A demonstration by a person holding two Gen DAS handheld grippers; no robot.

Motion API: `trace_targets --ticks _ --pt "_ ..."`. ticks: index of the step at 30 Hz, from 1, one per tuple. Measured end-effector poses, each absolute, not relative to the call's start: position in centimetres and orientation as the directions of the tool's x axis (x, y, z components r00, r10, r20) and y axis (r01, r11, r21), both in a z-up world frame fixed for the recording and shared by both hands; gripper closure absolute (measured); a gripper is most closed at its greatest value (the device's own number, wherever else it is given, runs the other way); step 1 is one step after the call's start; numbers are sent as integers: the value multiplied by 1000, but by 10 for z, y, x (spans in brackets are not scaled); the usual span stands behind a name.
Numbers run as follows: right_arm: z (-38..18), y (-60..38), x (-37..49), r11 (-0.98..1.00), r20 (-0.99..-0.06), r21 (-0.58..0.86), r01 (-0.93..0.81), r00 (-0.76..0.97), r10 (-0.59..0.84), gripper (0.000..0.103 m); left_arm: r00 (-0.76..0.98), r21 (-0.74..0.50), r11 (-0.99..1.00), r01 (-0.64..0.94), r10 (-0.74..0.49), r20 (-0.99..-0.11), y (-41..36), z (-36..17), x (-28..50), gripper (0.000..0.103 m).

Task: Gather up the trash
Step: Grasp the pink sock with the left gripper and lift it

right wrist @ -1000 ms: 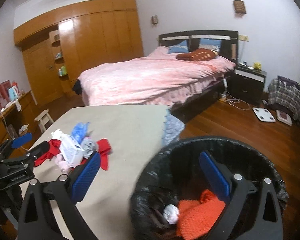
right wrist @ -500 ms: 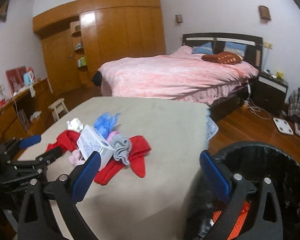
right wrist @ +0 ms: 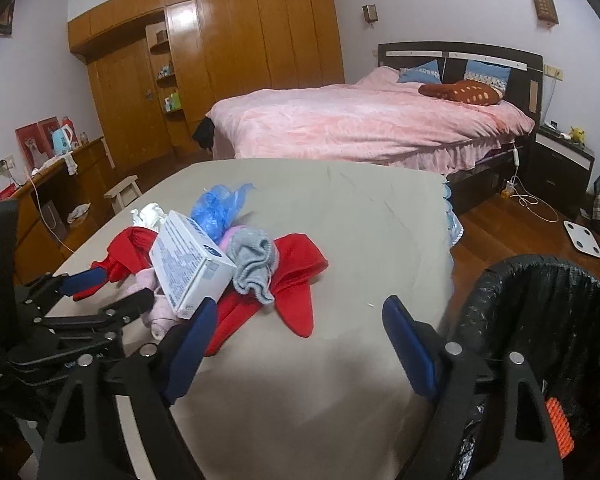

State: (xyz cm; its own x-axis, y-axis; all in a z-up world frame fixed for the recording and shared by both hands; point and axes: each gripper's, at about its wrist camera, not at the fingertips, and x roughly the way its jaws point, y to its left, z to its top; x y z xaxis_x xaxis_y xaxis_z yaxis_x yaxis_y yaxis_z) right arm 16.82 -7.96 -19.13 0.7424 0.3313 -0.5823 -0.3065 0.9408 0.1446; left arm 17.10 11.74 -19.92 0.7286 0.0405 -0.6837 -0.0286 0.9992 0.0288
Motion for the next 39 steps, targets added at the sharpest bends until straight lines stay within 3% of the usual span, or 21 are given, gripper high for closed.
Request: trace_targets --ticks 4,7,12,16,17,39 --pt "-194 -81 171 941 -588 149 -303 738 331 20 714 5 1000 9 -3 -700 113 -204 177 25" --pt "-195 -81 173 940 -592 151 -305 734 333 20 703 -23 999 44 -48 -709 109 -207 179 34" --pt "-194 -79 173 939 -591 143 -312 734 334 20 685 -83 989 118 -142 -715 102 -211 179 65" --pt "-194 -79 173 939 -591 143 -312 734 333 20 697 -91 989 117 -147 -702 101 -211 176 72" --pt "-194 -79 173 939 -591 142 -312 734 334 20 702 -98 988 115 -151 -696 102 -210 175 80" --pt "-189 -63 187 938 -594 125 -322 733 331 20 757 -62 997 -44 -7 -653 154 -180 162 83"
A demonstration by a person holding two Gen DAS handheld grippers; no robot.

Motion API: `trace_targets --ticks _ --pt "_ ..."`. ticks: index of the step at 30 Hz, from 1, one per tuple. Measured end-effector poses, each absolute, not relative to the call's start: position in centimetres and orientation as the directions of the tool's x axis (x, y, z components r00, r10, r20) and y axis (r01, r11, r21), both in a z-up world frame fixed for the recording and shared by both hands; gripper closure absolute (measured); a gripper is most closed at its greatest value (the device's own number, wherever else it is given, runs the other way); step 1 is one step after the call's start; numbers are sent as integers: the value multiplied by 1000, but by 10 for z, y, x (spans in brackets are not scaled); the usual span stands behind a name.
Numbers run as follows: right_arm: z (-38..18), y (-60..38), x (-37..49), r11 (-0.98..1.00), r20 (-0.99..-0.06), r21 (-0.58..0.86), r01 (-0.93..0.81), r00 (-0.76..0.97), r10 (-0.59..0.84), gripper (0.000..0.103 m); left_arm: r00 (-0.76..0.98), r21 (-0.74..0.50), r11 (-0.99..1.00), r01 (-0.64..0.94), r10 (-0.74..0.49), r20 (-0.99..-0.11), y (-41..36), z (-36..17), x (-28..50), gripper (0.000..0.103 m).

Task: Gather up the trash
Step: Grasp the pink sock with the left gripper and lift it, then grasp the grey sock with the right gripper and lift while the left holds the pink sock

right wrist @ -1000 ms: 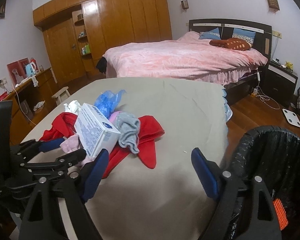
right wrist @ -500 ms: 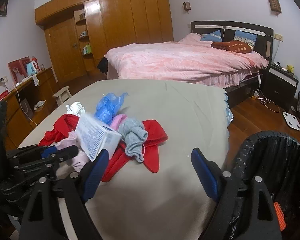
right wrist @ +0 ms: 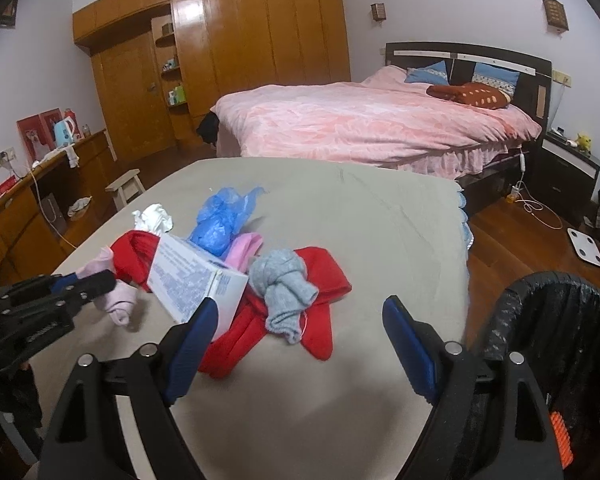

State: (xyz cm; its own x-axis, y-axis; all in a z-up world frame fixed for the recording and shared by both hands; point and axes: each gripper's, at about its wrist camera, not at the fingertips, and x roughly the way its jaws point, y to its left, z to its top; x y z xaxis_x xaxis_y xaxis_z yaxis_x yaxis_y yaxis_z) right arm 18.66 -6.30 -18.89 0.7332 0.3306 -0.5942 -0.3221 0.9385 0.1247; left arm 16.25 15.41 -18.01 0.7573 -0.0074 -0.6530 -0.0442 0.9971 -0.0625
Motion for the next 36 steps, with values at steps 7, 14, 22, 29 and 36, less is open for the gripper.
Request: trace_targets --ticks 7,14,22,29,36 --pt "-193 -54 206 939 -609 109 -327 724 323 34 773 -55 998 -25 -16 -634 146 -175 173 83" --pt "-205 -37 221 910 -653 123 -395 659 374 73 775 -59 998 -26 -17 -632 145 -174 177 83" --pt "-195 -38 209 889 -644 135 -437 643 414 89 780 -60 998 -29 -15 -625 144 -168 176 83" --pt "-162 -56 190 888 -588 174 -427 678 441 95 799 -58 998 -23 -17 -602 136 -149 168 83" --pt "-157 -65 184 895 -597 161 -417 681 425 92 803 -55 998 10 -41 -595 120 -143 160 83"
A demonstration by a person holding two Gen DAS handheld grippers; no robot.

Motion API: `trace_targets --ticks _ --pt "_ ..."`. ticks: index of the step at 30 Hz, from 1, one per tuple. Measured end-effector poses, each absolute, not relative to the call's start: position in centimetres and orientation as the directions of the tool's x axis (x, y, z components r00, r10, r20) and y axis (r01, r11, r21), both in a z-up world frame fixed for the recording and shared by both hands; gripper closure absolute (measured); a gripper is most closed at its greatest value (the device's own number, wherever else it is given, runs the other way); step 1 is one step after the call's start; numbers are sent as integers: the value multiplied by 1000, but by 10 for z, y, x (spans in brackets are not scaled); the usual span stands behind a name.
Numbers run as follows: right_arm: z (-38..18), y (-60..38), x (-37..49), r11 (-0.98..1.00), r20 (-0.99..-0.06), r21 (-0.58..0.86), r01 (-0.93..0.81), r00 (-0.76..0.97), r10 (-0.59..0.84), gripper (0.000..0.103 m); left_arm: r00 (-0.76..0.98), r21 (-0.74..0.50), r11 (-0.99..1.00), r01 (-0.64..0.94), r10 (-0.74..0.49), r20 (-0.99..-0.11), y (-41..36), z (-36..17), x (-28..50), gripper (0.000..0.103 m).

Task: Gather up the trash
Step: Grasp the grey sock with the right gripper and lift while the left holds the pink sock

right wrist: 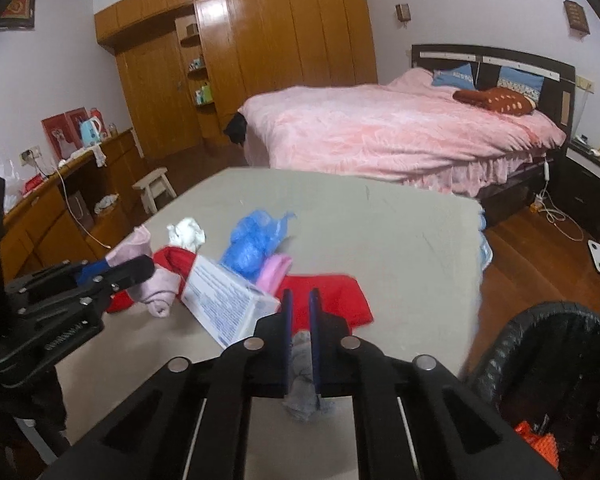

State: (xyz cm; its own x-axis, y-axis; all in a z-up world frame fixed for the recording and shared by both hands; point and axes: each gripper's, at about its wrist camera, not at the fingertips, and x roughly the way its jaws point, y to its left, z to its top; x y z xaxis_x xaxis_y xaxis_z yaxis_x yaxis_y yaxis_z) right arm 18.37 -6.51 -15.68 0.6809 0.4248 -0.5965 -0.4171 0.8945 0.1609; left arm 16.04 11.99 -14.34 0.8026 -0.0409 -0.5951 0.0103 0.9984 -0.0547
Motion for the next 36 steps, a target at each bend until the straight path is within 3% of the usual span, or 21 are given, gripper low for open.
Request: trace_targets --ticks 5,11,15,17,36 --pt "-181 -66 181 910 -649 157 -383 655 388 61 773 -45 998 32 -54 -633 115 -163 156 83" --pt "-209 -62 184 913 -694 161 -374 615 374 50 745 -48 999 24 -50 -665 119 -182 154 83" --pt "-225 -56 190 911 -729 165 -377 576 370 53 743 -53 998 16 -47 -668 123 -184 155 83" --pt "-231 -53 193 906 -746 177 -385 548 379 80 742 -53 998 15 -47 -668 124 -184 156 83" --pt "-141 -104 150 906 -586 216 -364 694 419 83 797 -62 995 80 -102 -595 88 -133 141 83"
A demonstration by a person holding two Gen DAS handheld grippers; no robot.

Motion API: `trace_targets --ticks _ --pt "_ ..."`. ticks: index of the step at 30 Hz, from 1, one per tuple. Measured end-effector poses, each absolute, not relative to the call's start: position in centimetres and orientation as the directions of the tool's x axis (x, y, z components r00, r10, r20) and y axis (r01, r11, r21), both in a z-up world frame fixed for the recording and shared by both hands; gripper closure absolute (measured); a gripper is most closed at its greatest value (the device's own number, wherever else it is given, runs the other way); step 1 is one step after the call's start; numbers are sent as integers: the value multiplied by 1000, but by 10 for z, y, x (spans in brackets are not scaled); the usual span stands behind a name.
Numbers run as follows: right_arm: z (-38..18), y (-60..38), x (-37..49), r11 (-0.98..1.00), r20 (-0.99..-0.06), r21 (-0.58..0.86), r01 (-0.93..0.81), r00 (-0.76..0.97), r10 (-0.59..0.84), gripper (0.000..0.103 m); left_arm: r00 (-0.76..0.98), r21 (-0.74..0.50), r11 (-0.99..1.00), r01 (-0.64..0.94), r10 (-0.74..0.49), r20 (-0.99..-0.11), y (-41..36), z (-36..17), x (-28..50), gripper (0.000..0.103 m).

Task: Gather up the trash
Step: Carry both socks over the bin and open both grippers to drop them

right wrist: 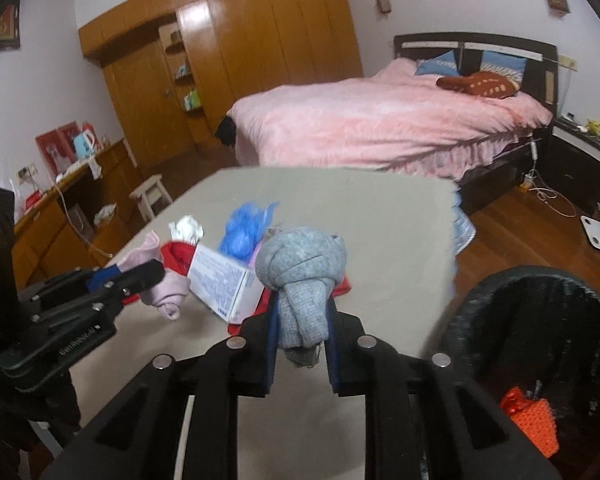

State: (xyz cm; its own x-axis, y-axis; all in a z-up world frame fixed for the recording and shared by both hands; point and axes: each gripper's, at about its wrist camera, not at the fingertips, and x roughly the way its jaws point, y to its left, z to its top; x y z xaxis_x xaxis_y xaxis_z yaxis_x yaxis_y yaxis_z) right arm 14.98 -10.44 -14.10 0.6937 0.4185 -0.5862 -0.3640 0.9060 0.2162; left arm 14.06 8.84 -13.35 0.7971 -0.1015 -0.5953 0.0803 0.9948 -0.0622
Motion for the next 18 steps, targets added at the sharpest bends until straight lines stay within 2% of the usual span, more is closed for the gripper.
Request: trace_targets --ticks 18 --pt "-88 -196 104 963 -511 162 -216 816 269 83 805 -76 960 269 -267 -529 -11 -93 128 83"
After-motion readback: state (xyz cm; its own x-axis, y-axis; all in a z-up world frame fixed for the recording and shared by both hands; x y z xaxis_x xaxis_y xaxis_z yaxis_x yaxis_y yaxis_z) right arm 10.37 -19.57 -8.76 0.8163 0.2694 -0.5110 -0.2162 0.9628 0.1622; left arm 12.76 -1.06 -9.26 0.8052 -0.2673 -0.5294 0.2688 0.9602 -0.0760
